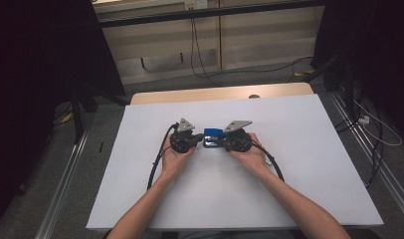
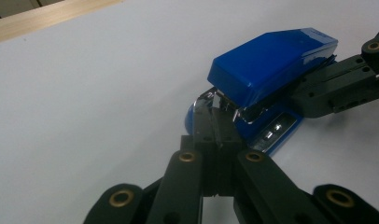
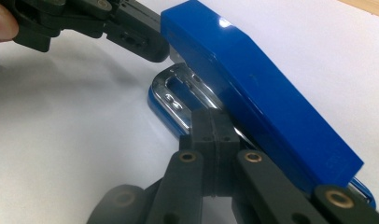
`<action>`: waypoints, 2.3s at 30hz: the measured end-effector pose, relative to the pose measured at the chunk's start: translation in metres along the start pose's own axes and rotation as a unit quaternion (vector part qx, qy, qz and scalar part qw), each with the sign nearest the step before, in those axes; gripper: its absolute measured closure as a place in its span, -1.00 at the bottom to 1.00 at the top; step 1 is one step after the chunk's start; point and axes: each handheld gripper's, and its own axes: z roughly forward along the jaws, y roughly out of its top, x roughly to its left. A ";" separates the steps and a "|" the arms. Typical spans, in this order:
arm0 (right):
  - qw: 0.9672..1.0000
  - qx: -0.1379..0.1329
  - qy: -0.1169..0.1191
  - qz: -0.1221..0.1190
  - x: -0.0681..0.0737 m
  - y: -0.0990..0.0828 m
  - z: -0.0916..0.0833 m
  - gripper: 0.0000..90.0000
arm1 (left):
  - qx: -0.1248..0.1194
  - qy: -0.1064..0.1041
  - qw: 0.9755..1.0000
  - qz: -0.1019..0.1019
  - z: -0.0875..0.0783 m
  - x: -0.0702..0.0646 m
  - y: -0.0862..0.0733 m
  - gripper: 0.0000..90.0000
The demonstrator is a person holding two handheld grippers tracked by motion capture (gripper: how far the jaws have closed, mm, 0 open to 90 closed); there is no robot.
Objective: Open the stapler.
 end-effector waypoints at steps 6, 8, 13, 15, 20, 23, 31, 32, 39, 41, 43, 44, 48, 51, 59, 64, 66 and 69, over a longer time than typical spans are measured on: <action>1.000 0.001 0.000 0.000 0.000 0.000 0.000 1.00 | 0.003 0.002 1.000 0.006 0.002 -0.001 0.000 1.00; 1.000 0.001 -0.001 -0.002 0.000 0.000 0.000 1.00 | 0.002 0.006 1.000 0.012 0.002 -0.002 0.000 1.00; 1.000 0.003 -0.003 -0.001 -0.001 0.001 0.001 1.00 | 0.003 0.015 0.999 0.036 0.001 -0.005 0.002 1.00; 1.000 0.001 -0.003 -0.001 -0.001 0.000 0.001 1.00 | 0.001 0.015 0.999 0.039 0.000 -0.005 0.002 1.00; 1.000 0.000 -0.005 0.003 -0.001 0.000 0.001 1.00 | -0.015 -0.001 1.000 0.024 -0.004 -0.002 0.004 1.00; 1.000 -0.002 -0.004 0.004 -0.001 0.000 0.001 1.00 | -0.019 -0.002 1.000 0.023 -0.006 -0.003 0.006 1.00; 1.000 -0.004 -0.003 0.009 -0.001 -0.001 0.001 1.00 | -0.031 -0.006 0.999 0.011 -0.007 -0.003 0.007 1.00; 1.000 -0.004 -0.008 0.008 0.000 -0.001 0.001 1.00 | -0.031 -0.006 0.999 0.013 -0.008 -0.003 0.008 1.00; 1.000 -0.008 -0.013 0.004 0.003 -0.001 0.002 1.00 | -0.036 -0.004 0.999 0.007 -0.009 -0.004 0.009 1.00; 1.000 -0.008 -0.014 0.003 0.003 0.000 0.002 1.00 | -0.041 -0.008 0.999 0.004 -0.009 -0.004 0.010 1.00; 1.000 -0.009 -0.014 0.002 0.004 -0.001 0.002 1.00 | -0.044 -0.007 0.999 0.006 -0.010 -0.005 0.011 1.00; 1.000 -0.009 -0.015 0.002 0.004 -0.001 0.002 1.00 | -0.045 -0.007 0.999 0.005 -0.010 -0.005 0.011 1.00; 1.000 -0.010 -0.014 0.001 0.004 -0.001 0.003 1.00 | -0.049 -0.009 0.999 0.003 -0.011 -0.005 0.013 1.00; 1.000 -0.011 -0.015 0.003 0.004 -0.001 0.003 1.00 | -0.053 -0.009 0.999 0.003 -0.012 -0.006 0.015 1.00; 1.000 -0.019 -0.011 0.009 0.007 -0.001 0.003 1.00 | -0.064 -0.013 0.998 0.002 -0.014 -0.008 0.019 1.00; 0.999 -0.049 -0.017 0.009 0.011 0.005 -0.003 1.00 | -0.066 -0.013 0.998 0.003 -0.015 -0.009 0.020 1.00; 0.998 -0.052 -0.018 0.009 0.011 0.006 -0.004 1.00 | -0.068 -0.013 0.998 0.000 -0.015 -0.009 0.021 1.00; 0.998 -0.058 -0.020 0.009 0.013 0.006 -0.004 1.00 | -0.070 -0.014 0.997 0.001 -0.015 -0.010 0.022 1.00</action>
